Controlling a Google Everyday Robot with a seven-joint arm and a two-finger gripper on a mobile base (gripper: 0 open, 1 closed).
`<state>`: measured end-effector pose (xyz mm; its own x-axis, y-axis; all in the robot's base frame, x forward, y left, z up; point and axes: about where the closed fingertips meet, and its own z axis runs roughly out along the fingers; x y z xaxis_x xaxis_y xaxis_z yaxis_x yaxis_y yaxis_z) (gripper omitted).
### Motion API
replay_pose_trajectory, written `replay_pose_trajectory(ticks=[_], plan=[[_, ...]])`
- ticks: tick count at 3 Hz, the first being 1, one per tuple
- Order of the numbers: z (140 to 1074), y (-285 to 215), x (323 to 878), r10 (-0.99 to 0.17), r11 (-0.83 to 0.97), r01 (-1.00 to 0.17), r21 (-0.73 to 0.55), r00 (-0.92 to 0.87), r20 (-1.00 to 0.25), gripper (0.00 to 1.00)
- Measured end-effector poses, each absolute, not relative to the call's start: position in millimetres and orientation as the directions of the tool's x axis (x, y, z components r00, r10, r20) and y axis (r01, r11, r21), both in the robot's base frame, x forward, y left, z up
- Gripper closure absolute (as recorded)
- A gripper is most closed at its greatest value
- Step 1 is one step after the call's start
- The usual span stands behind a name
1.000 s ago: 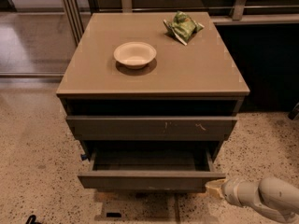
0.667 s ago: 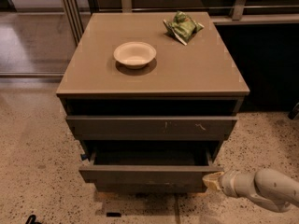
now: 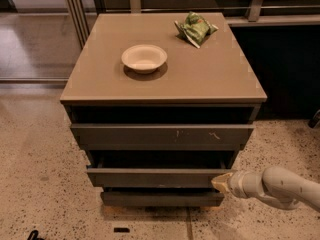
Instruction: Close middle drawer
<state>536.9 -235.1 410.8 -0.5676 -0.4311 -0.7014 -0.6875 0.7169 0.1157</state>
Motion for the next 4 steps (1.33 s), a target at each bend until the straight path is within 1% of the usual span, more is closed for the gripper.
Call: replay_pose_trajectory(ticks=[2, 3, 4], plan=[[408, -228, 566, -0.484, 0.707, -0.703, 0.076, -0.56, -0.672, 1.0], [407, -231, 557, -0.492, 0.706, -0.703, 0.087, -0.575, -0.654, 1.0], [406, -245, 520, -0.464, 0.732, -0.67, 0.12, -0.62, -0.632, 1.0]])
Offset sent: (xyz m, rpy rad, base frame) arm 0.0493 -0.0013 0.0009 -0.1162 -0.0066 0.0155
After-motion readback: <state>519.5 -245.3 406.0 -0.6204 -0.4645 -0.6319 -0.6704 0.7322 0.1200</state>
